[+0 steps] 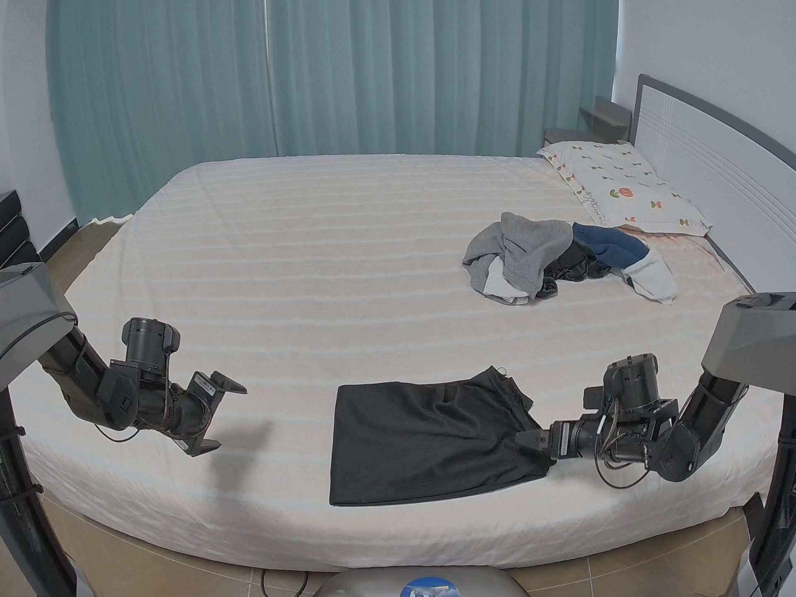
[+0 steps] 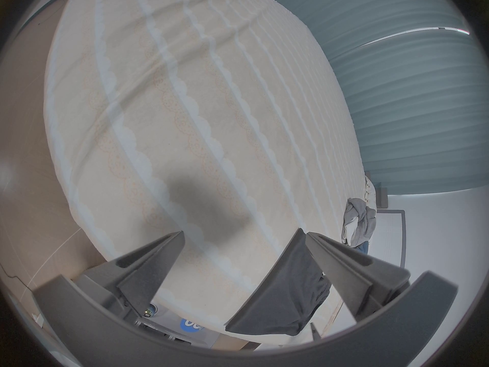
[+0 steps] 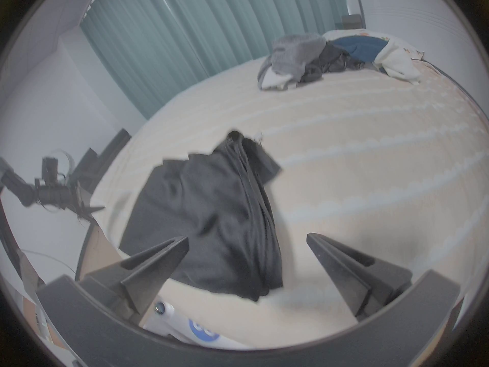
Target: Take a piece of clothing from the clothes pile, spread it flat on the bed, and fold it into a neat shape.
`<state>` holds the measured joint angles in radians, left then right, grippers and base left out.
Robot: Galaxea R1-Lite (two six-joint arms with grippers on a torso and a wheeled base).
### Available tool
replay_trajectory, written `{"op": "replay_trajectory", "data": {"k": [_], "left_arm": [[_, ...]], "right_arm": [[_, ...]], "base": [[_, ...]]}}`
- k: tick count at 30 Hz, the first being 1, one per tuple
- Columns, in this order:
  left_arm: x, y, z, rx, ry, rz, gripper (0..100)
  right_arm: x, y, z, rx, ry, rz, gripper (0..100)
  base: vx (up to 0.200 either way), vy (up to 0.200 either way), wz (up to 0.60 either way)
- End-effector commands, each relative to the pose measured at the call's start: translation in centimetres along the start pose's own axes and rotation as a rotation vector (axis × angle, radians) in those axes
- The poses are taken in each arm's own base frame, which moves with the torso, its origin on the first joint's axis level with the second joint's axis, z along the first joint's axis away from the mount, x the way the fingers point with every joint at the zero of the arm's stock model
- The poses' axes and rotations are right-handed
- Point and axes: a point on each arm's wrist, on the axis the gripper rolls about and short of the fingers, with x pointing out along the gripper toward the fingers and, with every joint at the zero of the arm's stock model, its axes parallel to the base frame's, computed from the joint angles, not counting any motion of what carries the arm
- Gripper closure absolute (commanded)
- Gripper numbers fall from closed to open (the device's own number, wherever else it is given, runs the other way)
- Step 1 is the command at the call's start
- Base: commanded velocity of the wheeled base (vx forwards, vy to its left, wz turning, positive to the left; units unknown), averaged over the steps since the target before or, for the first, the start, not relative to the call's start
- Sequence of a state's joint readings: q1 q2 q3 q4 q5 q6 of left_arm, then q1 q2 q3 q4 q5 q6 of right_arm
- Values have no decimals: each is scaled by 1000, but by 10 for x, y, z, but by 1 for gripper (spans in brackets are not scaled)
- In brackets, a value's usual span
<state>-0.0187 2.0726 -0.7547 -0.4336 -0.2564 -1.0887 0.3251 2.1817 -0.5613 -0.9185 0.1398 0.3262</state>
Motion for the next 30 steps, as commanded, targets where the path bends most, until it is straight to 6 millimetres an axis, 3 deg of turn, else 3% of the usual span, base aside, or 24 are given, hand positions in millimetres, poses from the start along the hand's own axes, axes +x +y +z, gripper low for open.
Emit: {"op": "replay_trajectory", "data": {"k": [1, 6, 13, 30], "left_arm": [[0, 0, 0, 3, 1, -1, 0], [0, 1, 0, 3, 1, 2, 0], [0, 1, 0, 4, -1, 2, 0], [1, 1, -1, 6, 1, 4, 0]], "right_arm": [[-10, 11, 39, 43, -138, 65, 0], [14, 24, 53, 77, -138, 101, 0], [54, 40, 60, 113, -117, 134, 0], [74, 44, 48, 153, -57, 150, 0]], "base": [[200, 0, 0], [200, 0, 0], [0, 0, 0], [0, 0, 0]]}}
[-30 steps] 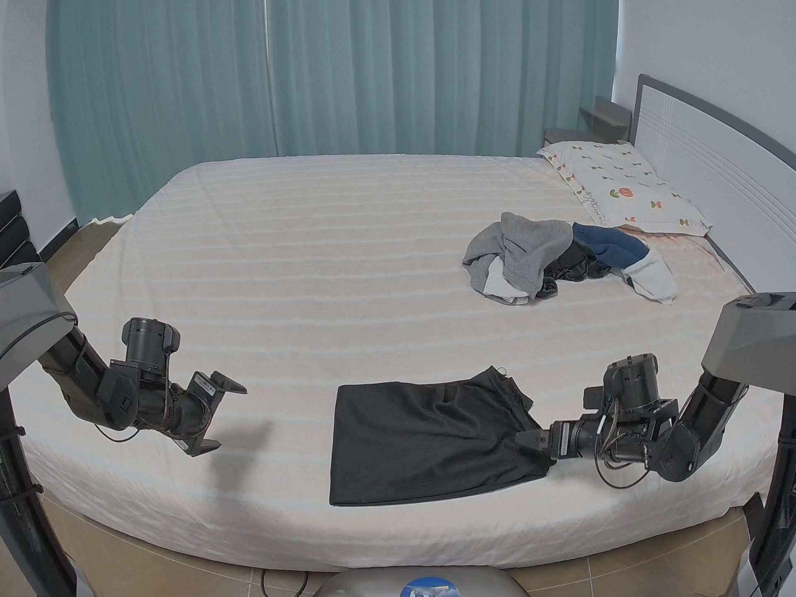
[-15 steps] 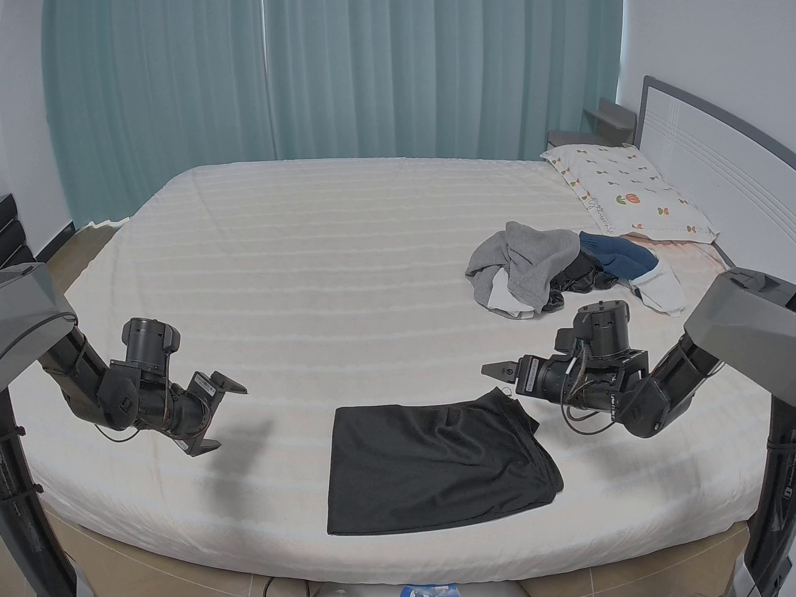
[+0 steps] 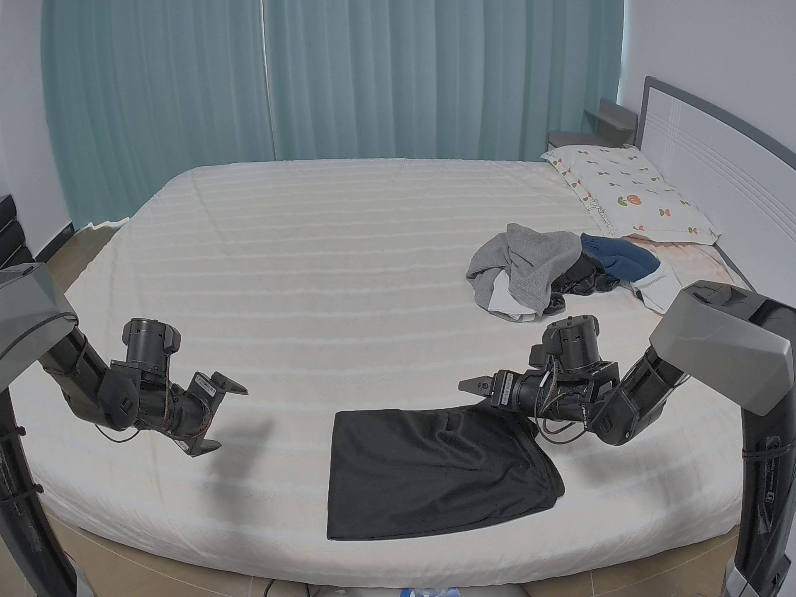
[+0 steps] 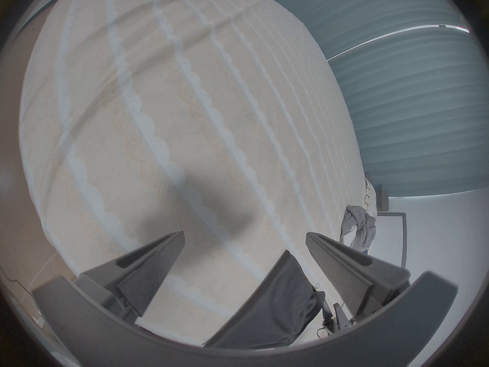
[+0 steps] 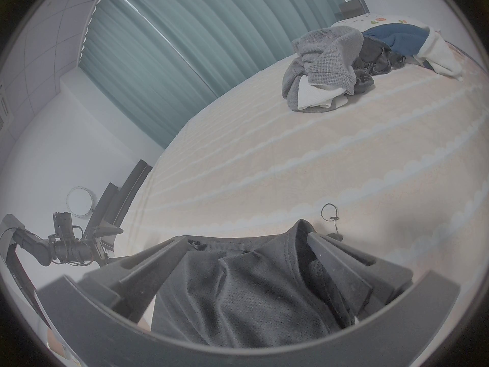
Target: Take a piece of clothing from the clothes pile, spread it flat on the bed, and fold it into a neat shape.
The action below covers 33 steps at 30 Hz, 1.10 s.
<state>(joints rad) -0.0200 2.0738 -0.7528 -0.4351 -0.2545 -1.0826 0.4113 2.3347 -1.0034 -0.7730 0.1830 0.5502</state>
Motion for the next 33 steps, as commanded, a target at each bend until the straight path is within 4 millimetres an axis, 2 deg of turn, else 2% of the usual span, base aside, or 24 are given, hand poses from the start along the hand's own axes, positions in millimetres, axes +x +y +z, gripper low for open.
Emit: {"op": "replay_trajectory", "data": {"k": [1, 6, 7, 13, 18, 26, 33], "left_arm": [[0, 0, 0, -1, 0, 1, 0], [1, 0, 0, -1, 1, 2, 0], [1, 0, 0, -1, 1, 2, 0], [0, 1, 0, -1, 1, 2, 0], [1, 0, -2, 4, 5, 4, 0], [2, 3, -5, 32, 3, 20, 0], [5, 4, -9, 46, -4, 42, 0]], "right_arm": [[7, -6, -6, 5, 17, -13, 0], [10, -9, -10, 8, 32, -20, 0], [11, -10, -11, 8, 34, -23, 100], [11, -12, -10, 12, 28, -35, 100], [3, -26, -6, 34, 32, -75, 100], [-9, -46, 12, 69, -18, -115, 100], [-4, -60, 11, 87, -19, -137, 100]], "base": [[0, 0, 0], [0, 0, 0], [0, 0, 0], [0, 0, 0], [0, 0, 0], [0, 0, 0], [0, 0, 0]]}}
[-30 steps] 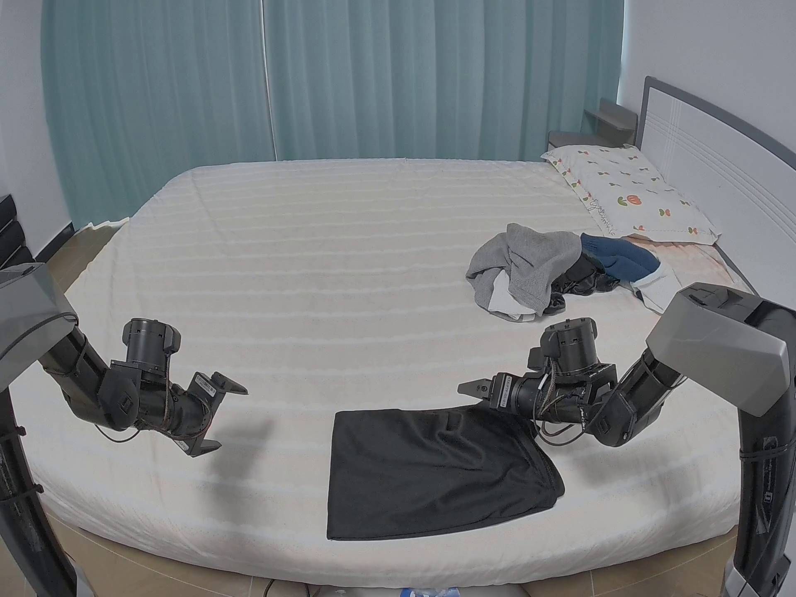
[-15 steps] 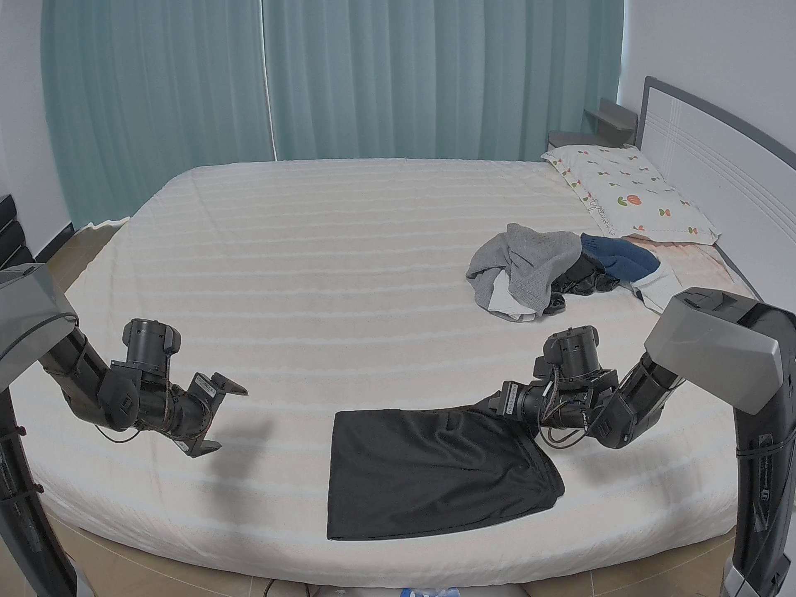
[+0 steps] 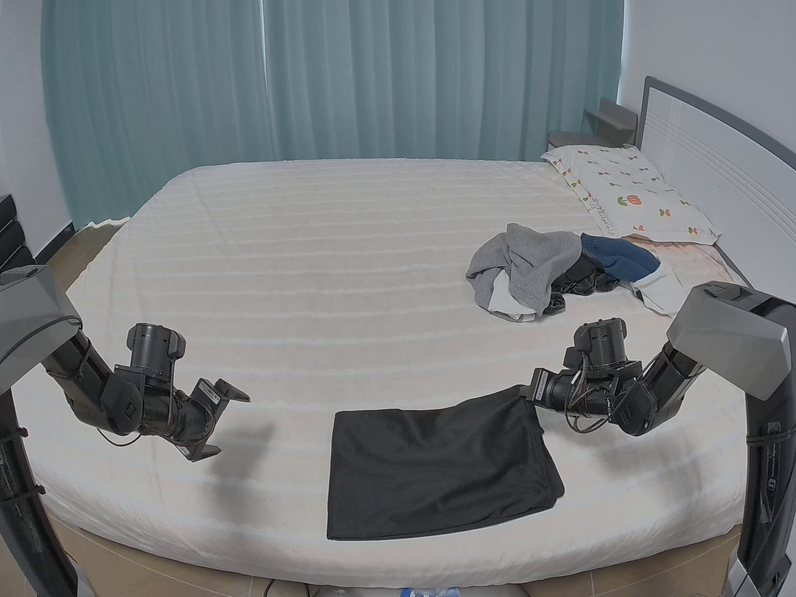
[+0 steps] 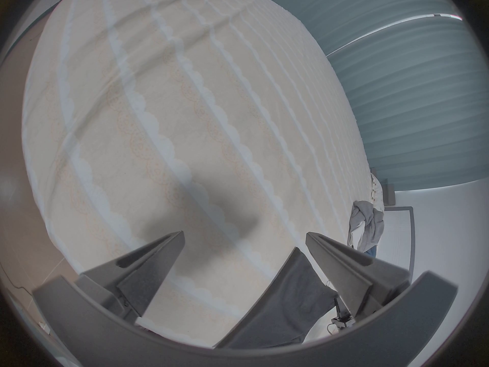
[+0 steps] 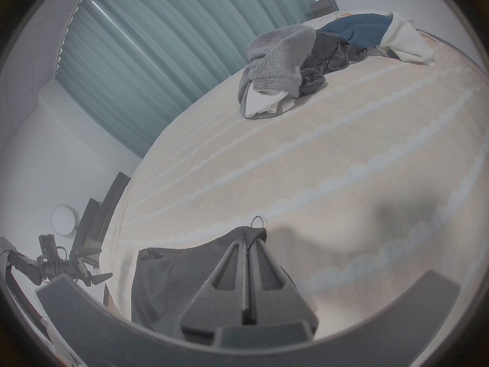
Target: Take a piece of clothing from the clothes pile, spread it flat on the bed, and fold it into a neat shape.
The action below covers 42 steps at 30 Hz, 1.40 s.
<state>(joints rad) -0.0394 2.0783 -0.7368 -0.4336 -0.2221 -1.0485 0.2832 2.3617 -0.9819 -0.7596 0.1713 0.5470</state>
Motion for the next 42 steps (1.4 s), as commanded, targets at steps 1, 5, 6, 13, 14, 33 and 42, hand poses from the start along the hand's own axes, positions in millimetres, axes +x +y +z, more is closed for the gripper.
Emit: {"op": "replay_trajectory", "data": {"k": [1, 5, 6, 13, 14, 33, 42], "left_arm": [[3, 1, -3, 4, 3, 10, 0], [4, 1, -4, 7, -4, 17, 0], [4, 1, -4, 8, -4, 17, 0], [4, 2, -5, 9, 1, 22, 0], [4, 2, -5, 9, 1, 22, 0], [4, 4, -7, 38, -2, 15, 0], [4, 4, -7, 40, -2, 15, 0]], "right_arm": [[5, -7, 0, 9, 2, -12, 100], [3, -15, 1, 22, 4, -33, 100], [2, -17, 1, 25, 4, -38, 100], [0, -26, 0, 32, 7, -56, 100], [1, -26, 0, 32, 8, -57, 100], [-75, -13, -9, 38, 97, 88, 0], [-98, -11, -53, -34, 160, 123, 0]], "base": [[0, 0, 0], [0, 0, 0], [0, 0, 0], [0, 0, 0], [0, 0, 0], [0, 0, 0], [-133, 0, 0]]}}
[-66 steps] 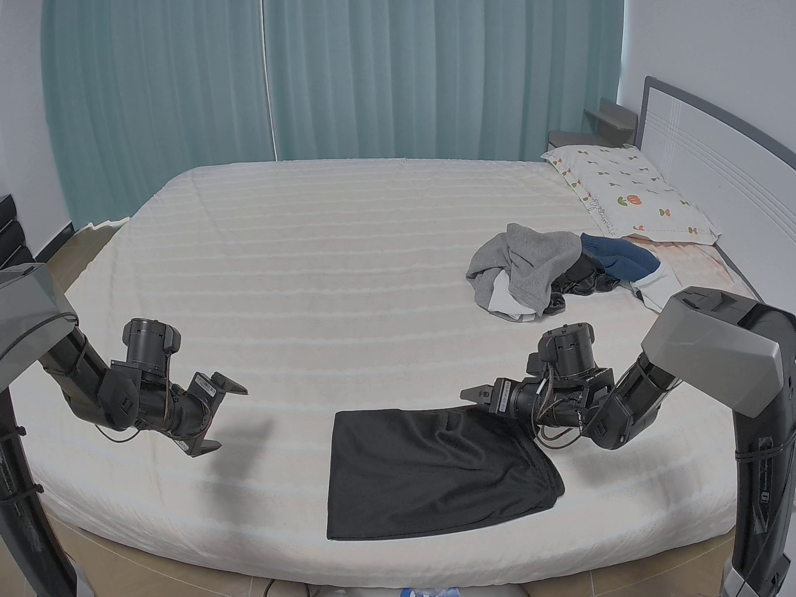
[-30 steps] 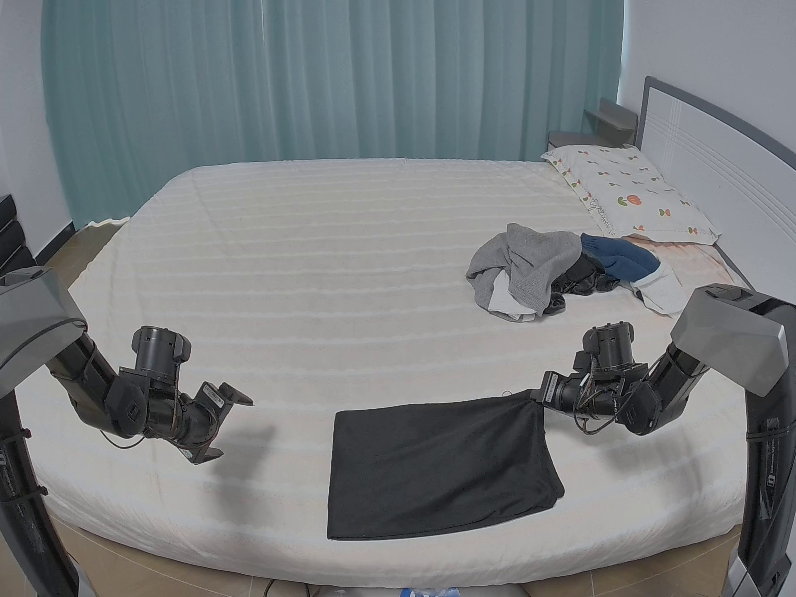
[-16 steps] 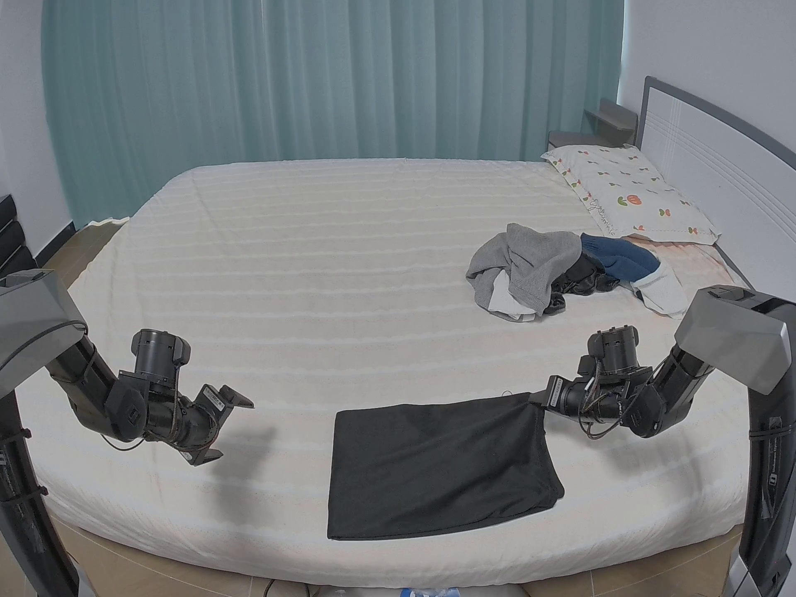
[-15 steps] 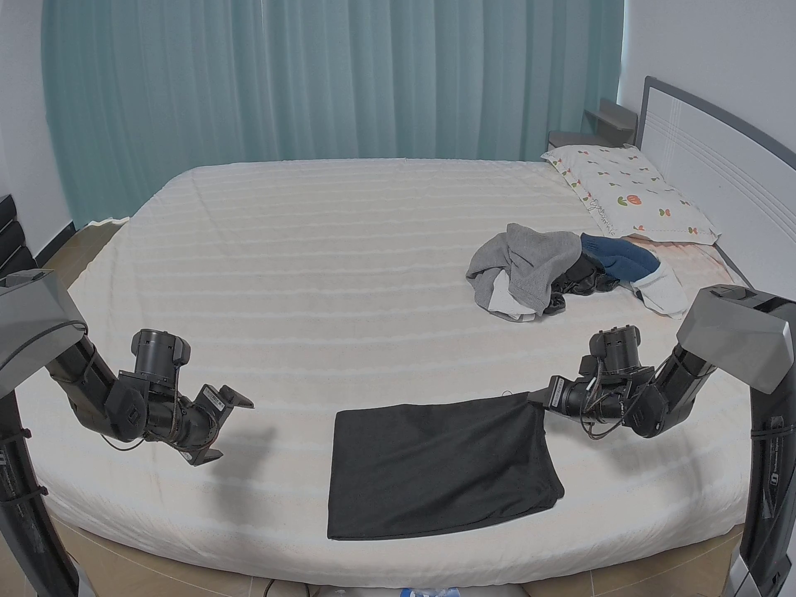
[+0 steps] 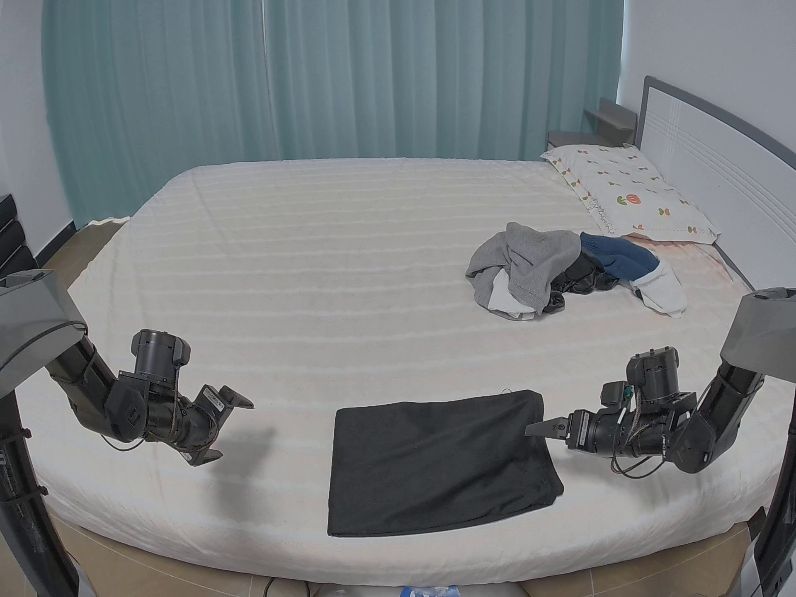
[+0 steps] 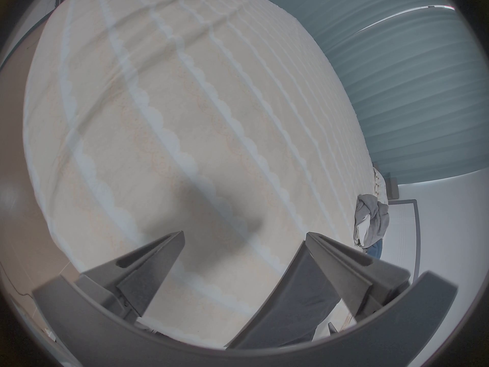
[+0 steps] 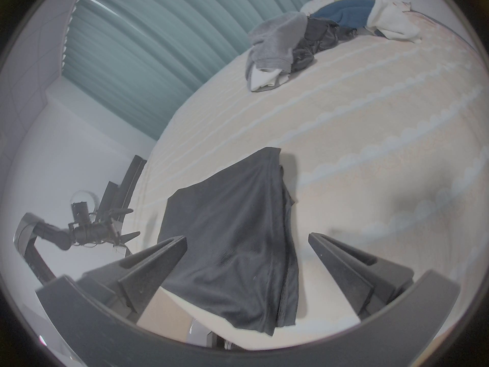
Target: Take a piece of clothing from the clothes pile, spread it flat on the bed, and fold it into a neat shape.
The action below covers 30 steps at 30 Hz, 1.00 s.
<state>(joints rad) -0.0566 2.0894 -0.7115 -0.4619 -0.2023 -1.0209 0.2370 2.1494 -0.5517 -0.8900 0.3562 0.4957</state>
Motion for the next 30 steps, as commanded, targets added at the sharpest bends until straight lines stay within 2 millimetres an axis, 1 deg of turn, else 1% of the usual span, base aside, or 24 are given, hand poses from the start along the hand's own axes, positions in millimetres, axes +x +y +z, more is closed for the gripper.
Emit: {"op": "replay_trajectory", "data": {"k": [1, 4, 7, 11, 22, 23, 29, 30], "left_arm": [[0, 1, 0, 0, 2, 2, 0], [0, 1, 0, 0, 2, 2, 0], [0, 1, 0, 0, 2, 2, 0], [0, 1, 0, 0, 2, 2, 0], [0, 1, -1, 1, 3, 5, 0], [0, 1, -1, 0, 3, 5, 0], [0, 1, -1, 0, 2, 6, 0], [0, 1, -1, 0, 2, 6, 0]], "right_arm": [[-8, 8, -19, -37, 29, 32, 0], [-3, 9, -24, -44, 42, 37, 0], [7, 8, -32, -49, 78, 34, 0], [14, 9, -36, -57, 95, 34, 0], [16, 7, -39, -57, 96, 26, 0], [14, 7, -39, -60, 94, 24, 100], [8, 1, -42, -82, 102, 7, 100], [5, -3, -43, -94, 105, -4, 100]], "base": [[0, 0, 0], [0, 0, 0], [0, 0, 0], [0, 0, 0], [0, 0, 0], [0, 0, 0], [0, 0, 0], [0, 0, 0]]}}
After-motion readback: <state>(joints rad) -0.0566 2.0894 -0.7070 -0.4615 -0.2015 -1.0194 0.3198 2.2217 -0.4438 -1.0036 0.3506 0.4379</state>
